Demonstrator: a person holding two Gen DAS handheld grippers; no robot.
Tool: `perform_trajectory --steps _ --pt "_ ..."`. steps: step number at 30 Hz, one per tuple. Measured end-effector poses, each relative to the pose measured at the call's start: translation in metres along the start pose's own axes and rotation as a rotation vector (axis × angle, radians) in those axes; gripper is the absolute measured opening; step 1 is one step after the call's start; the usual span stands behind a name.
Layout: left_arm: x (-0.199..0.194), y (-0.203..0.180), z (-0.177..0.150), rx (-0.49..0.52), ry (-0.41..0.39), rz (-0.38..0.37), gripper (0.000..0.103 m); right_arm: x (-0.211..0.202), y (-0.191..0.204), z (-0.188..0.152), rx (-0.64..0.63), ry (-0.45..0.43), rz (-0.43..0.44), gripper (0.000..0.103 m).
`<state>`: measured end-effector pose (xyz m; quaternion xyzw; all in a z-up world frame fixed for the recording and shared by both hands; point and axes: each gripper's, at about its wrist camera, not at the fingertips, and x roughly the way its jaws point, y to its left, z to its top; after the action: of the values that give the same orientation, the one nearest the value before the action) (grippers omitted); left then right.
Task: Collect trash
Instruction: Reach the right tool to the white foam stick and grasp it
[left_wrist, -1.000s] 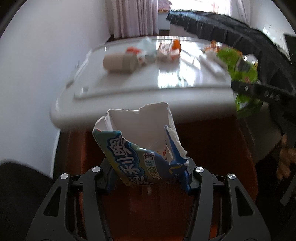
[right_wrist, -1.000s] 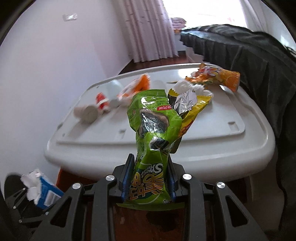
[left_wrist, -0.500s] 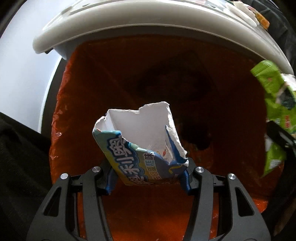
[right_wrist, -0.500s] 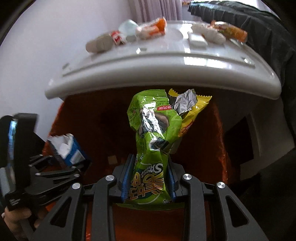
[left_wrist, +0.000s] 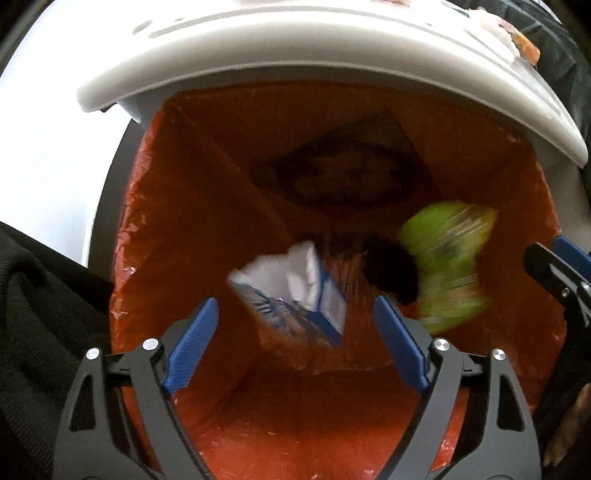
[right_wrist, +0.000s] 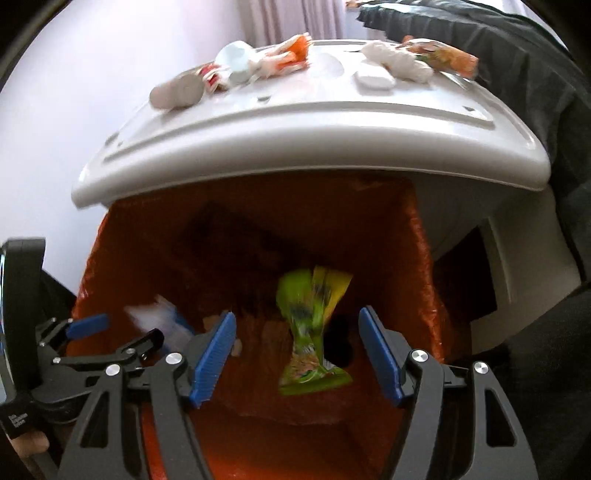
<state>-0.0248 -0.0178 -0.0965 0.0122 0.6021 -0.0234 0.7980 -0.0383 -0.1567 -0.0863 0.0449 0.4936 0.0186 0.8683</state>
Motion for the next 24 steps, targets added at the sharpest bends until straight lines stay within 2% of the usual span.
perform_trajectory --steps 8,15,18,21,24 --pt "0.001 -0.004 -0.002 0.007 0.01 0.017 0.084 -0.002 -0.005 0.004 0.04 -0.004 0.015 0.068" --pt "-0.002 -0.001 -0.001 -0.001 -0.008 -0.009 0.084 -0.011 -0.013 0.012 0.081 -0.043 0.042 0.068" --pt "-0.009 -0.002 -0.001 0.006 -0.04 -0.023 0.084 -0.021 -0.023 0.035 0.102 -0.094 0.043 0.068" --pt "-0.012 -0.006 0.0 0.027 -0.062 -0.021 0.084 -0.026 -0.039 0.075 0.116 -0.124 0.068 0.069" --pt "-0.011 -0.01 0.0 0.049 -0.068 -0.025 0.084 -0.024 -0.051 0.126 0.071 -0.157 0.028 0.075"
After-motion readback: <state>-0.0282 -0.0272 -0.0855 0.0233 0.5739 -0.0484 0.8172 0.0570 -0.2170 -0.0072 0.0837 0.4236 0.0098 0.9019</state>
